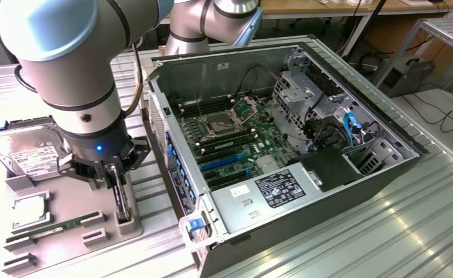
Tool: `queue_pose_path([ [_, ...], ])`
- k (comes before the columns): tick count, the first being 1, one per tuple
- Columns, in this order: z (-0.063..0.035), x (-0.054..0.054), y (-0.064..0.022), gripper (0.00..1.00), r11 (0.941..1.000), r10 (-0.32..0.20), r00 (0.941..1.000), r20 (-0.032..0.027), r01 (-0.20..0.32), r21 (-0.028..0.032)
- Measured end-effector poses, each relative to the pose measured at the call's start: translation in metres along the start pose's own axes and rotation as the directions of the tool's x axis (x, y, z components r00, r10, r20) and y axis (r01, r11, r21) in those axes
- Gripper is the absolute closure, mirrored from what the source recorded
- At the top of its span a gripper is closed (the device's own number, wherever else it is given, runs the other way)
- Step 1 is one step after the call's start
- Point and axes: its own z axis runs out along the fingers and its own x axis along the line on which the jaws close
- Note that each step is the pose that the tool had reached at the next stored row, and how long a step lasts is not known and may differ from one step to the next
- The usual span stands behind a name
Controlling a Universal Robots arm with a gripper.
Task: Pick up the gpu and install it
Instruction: 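Pick up the gpu and move the gpu toward the slot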
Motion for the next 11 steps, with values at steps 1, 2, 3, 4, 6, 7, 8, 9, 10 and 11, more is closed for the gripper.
queue_pose_path([
  [1, -0.0009, -0.001, 0.0, 0.74, 1.0, -0.001, 1.0, 0.0, 0.001, -0.0006],
  [2, -0.0018, -0.001, 0.0001, 0.74, 1.0, -0.002, 1.0, -0.0001, 0.002, -0.0011],
  [3, -0.0026, -0.001, 0.0001, 0.74, 1.0, -0.002, 1.0, -0.0002, 0.002, -0.0018],
  [4, -0.0033, -0.002, 0.0001, 0.74, 1.0, -0.003, 1.0, -0.0002, 0.003, -0.0025],
  [6, -0.005, -0.002, 0.0001, 0.74, 1.0, -0.004, 1.0, -0.0002, 0.004, -0.004],
  [7, -0.0064, -0.002, 0.0001, 0.74, 1.0, -0.004, 1.0, -0.0002, 0.004, -0.0052],
  [8, -0.0079, -0.003, 0.0001, 0.74, 1.0, -0.005, 1.0, -0.0003, 0.005, -0.0062],
  [9, -0.0092, -0.003, 0.0001, 0.74, 1.0, -0.005, 1.0, -0.0002, 0.005, -0.0071],
  [10, -0.0109, -0.003, 0.0002, 0.74, 1.0, -0.006, 1.0, -0.0003, 0.006, -0.0079],
  [11, -0.0143, -0.003, 0.0002, 0.74, 0.9999, -0.007, 1.0, -0.0003, 0.007, -0.0095],
])
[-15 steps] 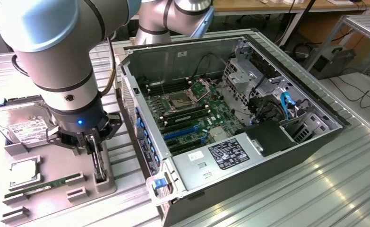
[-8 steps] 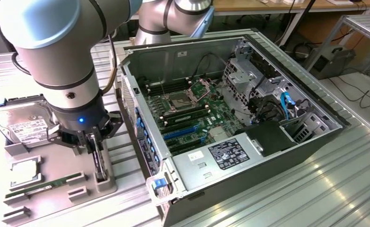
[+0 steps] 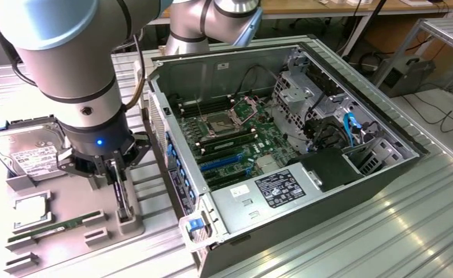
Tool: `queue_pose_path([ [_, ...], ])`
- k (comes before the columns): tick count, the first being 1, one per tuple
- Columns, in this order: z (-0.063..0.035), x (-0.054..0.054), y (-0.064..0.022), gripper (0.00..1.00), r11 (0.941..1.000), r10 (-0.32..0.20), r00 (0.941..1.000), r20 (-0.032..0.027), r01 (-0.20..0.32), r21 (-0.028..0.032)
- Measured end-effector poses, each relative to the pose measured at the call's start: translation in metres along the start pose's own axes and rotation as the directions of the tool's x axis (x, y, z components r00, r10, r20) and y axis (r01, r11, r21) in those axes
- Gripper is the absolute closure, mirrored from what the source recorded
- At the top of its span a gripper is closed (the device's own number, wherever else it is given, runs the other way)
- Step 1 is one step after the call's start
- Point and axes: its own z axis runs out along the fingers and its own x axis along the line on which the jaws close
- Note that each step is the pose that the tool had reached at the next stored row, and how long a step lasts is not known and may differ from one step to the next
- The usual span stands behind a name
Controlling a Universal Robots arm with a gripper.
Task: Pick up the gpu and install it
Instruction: 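Pick up the gpu and move the gpu toward the slot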
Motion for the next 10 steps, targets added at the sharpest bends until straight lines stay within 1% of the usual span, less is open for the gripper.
queue_pose_path([
  [1, -0.0036, 0.0, 0.0001, 0.74, 1.0, -0.001, 1.0, 0.0, 0.001, -0.0016],
  [5, -0.013, -0.001, 0.0001, 0.74, 1.0, -0.003, 1.0, -0.0001, 0.003, -0.0059],
  [10, -0.0319, -0.002, -0.0004, 0.74, 0.9999, -0.006, 1.0, -0.0002, 0.006, -0.013],
])
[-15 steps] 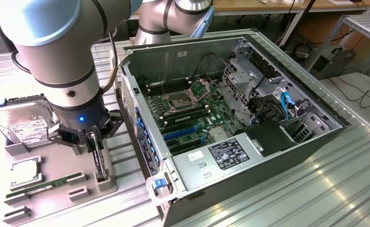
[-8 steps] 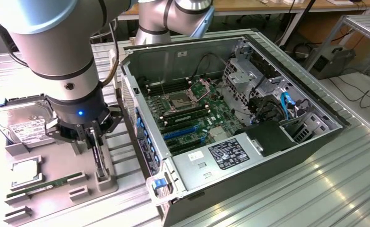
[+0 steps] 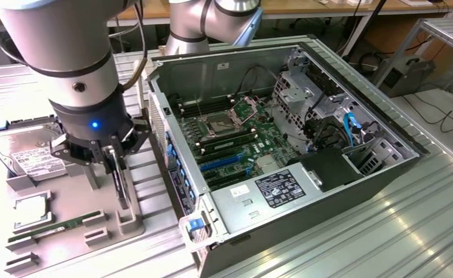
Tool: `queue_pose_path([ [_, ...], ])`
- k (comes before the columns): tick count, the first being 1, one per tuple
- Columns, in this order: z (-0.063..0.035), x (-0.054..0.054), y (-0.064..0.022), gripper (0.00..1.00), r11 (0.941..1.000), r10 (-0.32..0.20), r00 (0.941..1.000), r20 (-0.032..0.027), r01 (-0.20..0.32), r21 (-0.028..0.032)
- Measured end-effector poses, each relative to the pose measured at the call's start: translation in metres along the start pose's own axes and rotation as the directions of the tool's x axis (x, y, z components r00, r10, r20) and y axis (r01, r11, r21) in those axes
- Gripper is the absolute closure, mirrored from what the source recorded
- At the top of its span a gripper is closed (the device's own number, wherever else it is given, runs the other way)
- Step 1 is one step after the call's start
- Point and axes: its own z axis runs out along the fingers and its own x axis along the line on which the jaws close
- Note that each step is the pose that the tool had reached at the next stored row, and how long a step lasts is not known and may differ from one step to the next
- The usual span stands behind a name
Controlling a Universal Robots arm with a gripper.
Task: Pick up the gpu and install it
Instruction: 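Pick up the gpu and move the gpu toward the slot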
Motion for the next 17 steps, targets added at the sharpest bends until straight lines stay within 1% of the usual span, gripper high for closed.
queue_pose_path([
  [5, -0.0239, -0.002, -0.0014, 0.74, 1.0, -0.003, 1.0, 0.0, 0.003, -0.0082],
  [7, -0.0391, -0.004, -0.0031, 0.74, 0.9999, -0.004, 1.0, 0.0, 0.004, -0.0105],
  [13, -0.0689, -0.01, -0.0097, 0.74, 0.9999, -0.004, 1.0, -0.0003, 0.004, -0.0119],
  [17, -0.0873, -0.017, -0.0149, 0.74, 0.9999, -0.004, 1.0, -0.0016, 0.004, -0.0121],
])
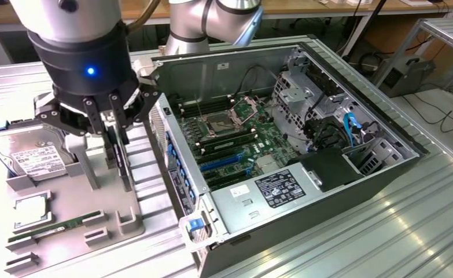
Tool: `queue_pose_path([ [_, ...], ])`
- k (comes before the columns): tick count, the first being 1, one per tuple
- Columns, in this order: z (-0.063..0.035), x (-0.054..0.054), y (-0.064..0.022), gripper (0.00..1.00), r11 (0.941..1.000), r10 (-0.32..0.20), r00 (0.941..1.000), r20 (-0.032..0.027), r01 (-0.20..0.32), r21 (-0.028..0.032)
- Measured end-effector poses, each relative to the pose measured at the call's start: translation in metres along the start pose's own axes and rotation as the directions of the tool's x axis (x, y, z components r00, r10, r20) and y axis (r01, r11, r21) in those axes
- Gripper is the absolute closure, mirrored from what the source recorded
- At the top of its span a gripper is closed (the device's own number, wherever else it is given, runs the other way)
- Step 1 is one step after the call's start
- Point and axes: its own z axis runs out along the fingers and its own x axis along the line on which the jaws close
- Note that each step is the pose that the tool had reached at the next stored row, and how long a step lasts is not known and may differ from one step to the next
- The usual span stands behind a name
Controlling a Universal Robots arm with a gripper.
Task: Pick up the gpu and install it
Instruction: 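Pick up the gpu and move the gpu toward the slot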
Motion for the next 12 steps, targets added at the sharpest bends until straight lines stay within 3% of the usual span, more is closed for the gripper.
queue_pose_path([
  [7, -0.0338, -0.02, -0.0086, 0.74, 1.0, 0.0, 1.0, -0.0047, 0.0, -0.0007],
  [12, -0.0571, -0.043, -0.0122, 0.74, 1.0, 0.001, 0.9999, -0.012, -0.001, -0.0018],
])
